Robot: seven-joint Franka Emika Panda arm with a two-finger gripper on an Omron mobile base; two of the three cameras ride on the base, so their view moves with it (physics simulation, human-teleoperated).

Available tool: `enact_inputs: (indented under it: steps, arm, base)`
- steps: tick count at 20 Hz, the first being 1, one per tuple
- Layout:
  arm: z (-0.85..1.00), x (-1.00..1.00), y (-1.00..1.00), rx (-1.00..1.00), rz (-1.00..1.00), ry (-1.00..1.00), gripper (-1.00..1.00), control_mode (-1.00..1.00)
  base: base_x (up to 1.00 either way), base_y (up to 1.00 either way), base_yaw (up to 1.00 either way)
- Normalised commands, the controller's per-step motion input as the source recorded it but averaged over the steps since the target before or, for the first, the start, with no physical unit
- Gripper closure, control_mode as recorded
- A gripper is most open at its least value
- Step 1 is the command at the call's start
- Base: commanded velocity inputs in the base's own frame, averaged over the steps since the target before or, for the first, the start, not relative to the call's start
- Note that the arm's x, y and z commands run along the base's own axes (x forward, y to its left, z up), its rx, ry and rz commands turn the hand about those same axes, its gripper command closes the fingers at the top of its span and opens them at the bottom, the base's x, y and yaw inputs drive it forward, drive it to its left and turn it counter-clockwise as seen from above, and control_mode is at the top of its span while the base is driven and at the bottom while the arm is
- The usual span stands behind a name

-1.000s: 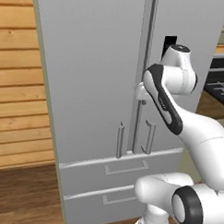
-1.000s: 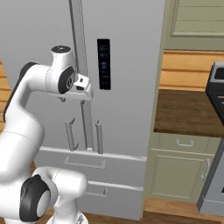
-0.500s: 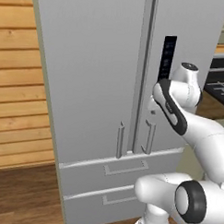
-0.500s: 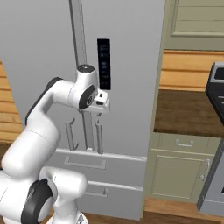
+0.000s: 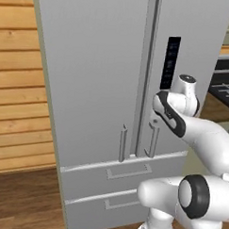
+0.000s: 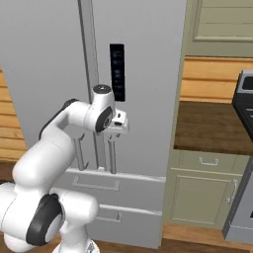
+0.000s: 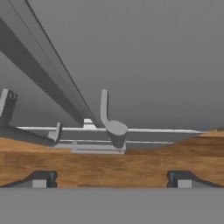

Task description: Take the strawberry from the fridge and place it on top of the pancake, located on the dining counter.

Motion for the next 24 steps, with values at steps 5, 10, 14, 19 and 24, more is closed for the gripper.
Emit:
enact_inputs:
  steps: [5,10,14,19,24]
  arm:
    - [-0.57,0.41,0.0,-0.03,0.06,-0.01,-1.0,-1.0]
    - [-0.49,0.35,0.0,-0.02,0.06,-0.04,-1.0,-1.0]
    - [-0.35,0.23,0.0,0.0,0.04,-0.06,-1.0,-1.0]
    - [-0.24,0.26,0.0,0.0,0.02,-0.06,-1.0,-1.0]
    - [-0.08,-0.01,0.0,0.0,0.03,-0.1,1.0,-1.0]
  base:
    - [0.0,0.0,0.0]
    - [0.0,0.0,0.0]
    - [0.0,0.0,0.0]
    - [0.0,0.0,0.0]
    - [0.0,0.0,0.0]
